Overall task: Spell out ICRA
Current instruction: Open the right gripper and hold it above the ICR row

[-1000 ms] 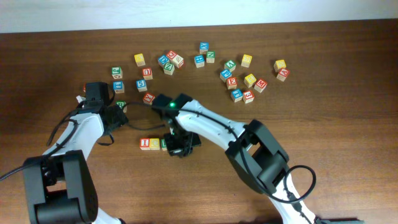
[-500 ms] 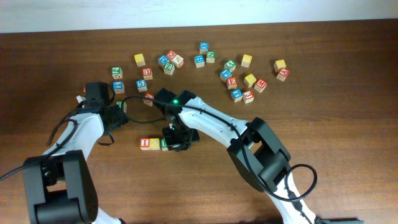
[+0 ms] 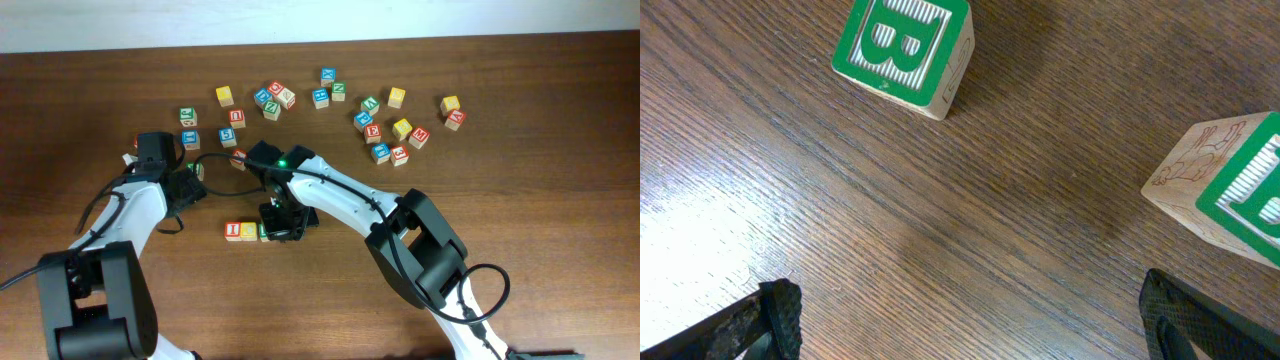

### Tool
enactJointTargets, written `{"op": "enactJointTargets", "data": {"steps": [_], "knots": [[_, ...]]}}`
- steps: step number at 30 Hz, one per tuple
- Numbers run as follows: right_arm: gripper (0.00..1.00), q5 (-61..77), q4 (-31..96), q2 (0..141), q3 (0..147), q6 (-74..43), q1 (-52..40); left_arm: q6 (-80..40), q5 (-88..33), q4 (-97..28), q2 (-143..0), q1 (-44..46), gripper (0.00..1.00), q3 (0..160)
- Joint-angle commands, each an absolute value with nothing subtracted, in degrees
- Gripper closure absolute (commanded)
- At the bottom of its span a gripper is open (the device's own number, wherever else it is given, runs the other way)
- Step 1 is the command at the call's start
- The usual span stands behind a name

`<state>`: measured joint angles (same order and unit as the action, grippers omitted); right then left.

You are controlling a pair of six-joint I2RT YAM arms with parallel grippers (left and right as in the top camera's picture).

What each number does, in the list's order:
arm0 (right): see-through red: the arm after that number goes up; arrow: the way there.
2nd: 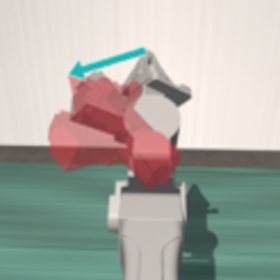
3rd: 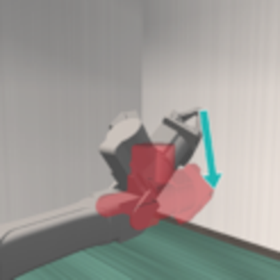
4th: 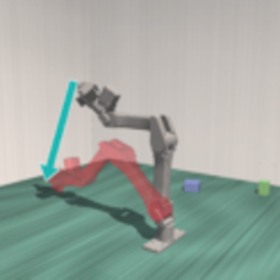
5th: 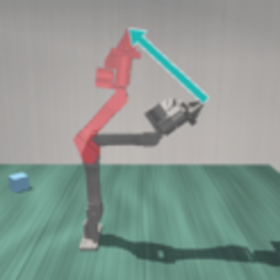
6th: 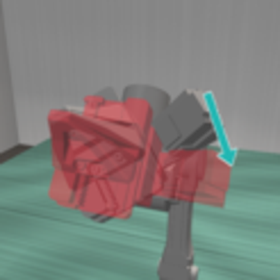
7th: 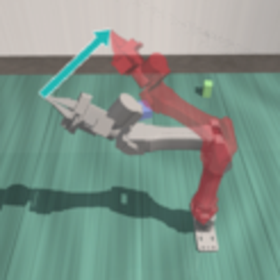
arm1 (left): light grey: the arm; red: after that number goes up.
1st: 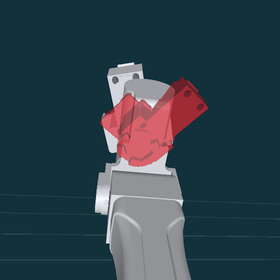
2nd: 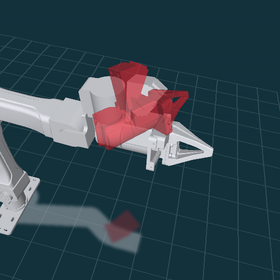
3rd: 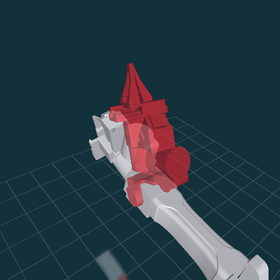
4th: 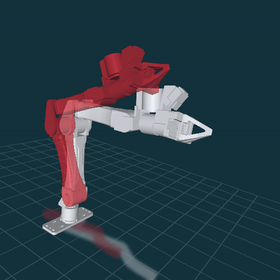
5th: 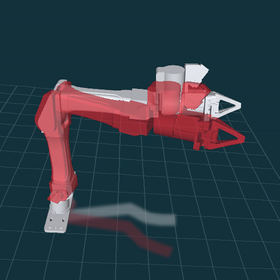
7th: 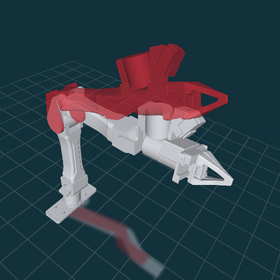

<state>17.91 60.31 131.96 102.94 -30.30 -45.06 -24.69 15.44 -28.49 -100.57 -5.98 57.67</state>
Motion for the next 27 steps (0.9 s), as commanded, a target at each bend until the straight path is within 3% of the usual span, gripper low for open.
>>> {"op": "enactJointTargets", "data": {"steps": [1,27], "knots": [[0.95,18.02,60.16,132.70,102.52,-30.92,-45.47,-24.80,15.40,-28.56,-101.03,-6.02,0.01,58.24],[0.95,19.57,58.24,132.70,102.52,-30.96,-45.47,-24.80,15.40,-28.56,-101.03,-6.02,0.01,58.24]]}}
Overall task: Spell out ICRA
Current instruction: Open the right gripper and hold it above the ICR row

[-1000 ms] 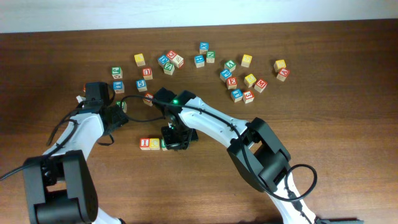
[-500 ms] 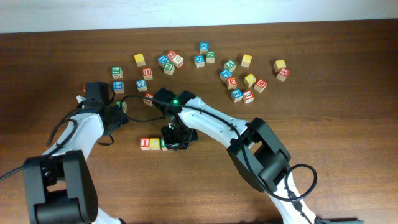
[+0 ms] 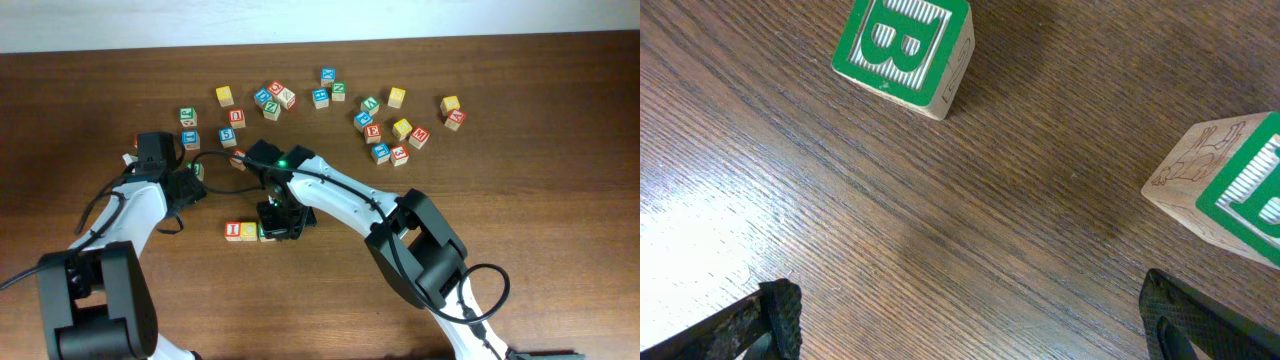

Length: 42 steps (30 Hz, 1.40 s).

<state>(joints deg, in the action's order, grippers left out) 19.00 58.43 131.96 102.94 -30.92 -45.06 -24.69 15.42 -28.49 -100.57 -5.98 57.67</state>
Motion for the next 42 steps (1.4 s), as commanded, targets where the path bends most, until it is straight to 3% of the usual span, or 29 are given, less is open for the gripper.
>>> {"op": "enactJointTargets", "data": {"steps": [1,42], "knots": [[0.95,19.57,58.24,132.70,102.52,-30.96,-45.47,-24.80,15.40,-28.56,-101.03,-6.02,0.01,58.24],[0.95,16.97,56.31,132.70,102.52,-33.50,-46.85,-24.80,15.40,-28.56,-101.03,-6.02,0.01,58.24]]}}
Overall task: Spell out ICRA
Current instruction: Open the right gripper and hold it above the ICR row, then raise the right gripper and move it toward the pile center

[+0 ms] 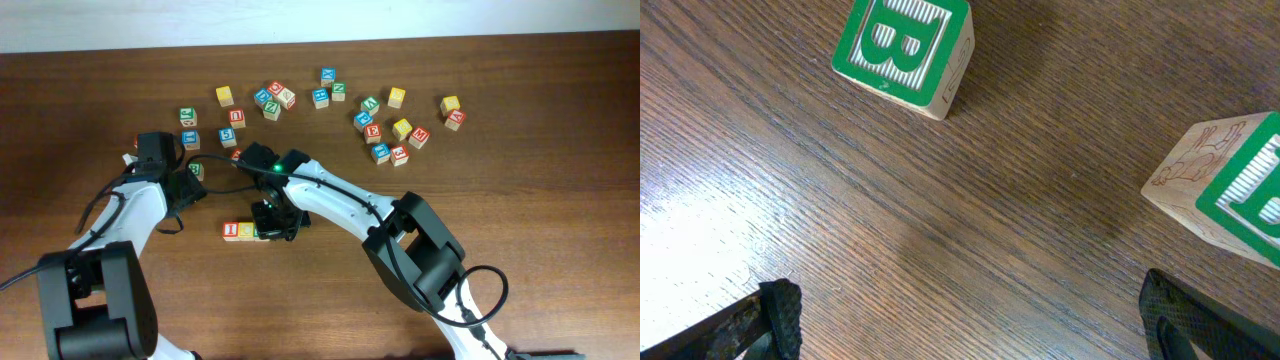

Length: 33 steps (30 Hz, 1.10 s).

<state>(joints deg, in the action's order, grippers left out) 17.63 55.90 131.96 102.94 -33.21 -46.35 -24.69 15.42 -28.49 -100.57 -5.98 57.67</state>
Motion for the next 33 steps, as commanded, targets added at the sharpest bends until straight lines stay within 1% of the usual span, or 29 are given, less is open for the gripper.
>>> {"op": "enactJointTargets", "data": {"steps": [1,5,10,13,15,17,20,25,26,27,28,29,33], "knots": [[0.95,16.16,56.62,132.70,102.52,-33.50,-46.83,-24.80,15.40,-28.56,-101.03,-6.02,0.01,58.24],[0.94,9.56,59.20,132.70,102.52,-33.52,-46.59,-24.80,15.40,-28.56,-101.03,-6.02,0.01,58.24],[0.94,6.63,61.41,132.70,102.52,-33.45,-44.69,-24.80,15.40,-28.56,-101.03,-6.02,0.01,58.24],[0.84,3.68,62.76,132.70,102.52,-33.26,-43.77,-24.80,15.40,-28.56,-101.03,-6.02,0.01,58.24],[0.83,1.87,63.48,132.70,102.52,-32.84,-43.38,-24.80,15.40,-28.56,-101.03,-6.02,0.01,58.24],[0.78,-1.32,63.96,132.70,102.52,-32.86,-43.00,-24.80,15.40,-28.56,-101.03,-6.02,0.01,58.24],[0.67,-5.48,63.46,132.70,102.52,-32.86,-42.39,-24.80,15.40,-28.56,-101.03,-6.02,0.01,58.24],[0.65,-6.72,62.35,132.70,102.52,-32.88,-39.97,-24.80,15.40,-28.56,-101.03,-6.02,0.01,58.24],[0.61,-6.72,62.06,132.70,102.52,-32.88,-39.20,-24.80,15.40,-28.56,-101.03,-6.02,0.01,58.24],[0.49,-6.70,61.89,132.70,102.52,-32.88,-38.37,-24.80,15.40,-28.56,-101.03,-6.02,0.01,58.24],[0.28,-6.63,61.95,132.70,102.52,-32.88,-37.60,-24.80,15.40,-28.56,-101.03,-6.02,0.01,58.24],[0.02,-5.80,62.19,132.70,102.52,-32.88,-36.60,-24.80,15.40,-28.56,-101.03,-6.02,0.01,58.24],[0.02,-4.97,62.13,132.70,102.52,-32.91,-35.38,-24.80,15.40,-28.56,-101.03,-6.02,0.01,58.24]]}}
